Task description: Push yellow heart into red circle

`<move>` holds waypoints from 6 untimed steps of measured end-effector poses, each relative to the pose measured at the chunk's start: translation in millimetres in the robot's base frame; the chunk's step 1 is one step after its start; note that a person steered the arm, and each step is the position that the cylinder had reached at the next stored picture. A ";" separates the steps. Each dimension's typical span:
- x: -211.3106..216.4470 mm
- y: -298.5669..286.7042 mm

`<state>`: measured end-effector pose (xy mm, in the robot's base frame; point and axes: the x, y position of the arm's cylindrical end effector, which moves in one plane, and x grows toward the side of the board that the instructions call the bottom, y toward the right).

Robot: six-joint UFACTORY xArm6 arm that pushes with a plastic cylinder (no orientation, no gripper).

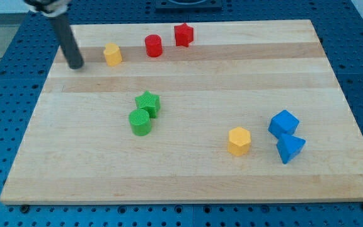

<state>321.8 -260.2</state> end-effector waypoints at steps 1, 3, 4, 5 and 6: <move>6.6 66.3; -18.9 88.8; -31.4 39.2; -40.3 72.5; -36.5 145.5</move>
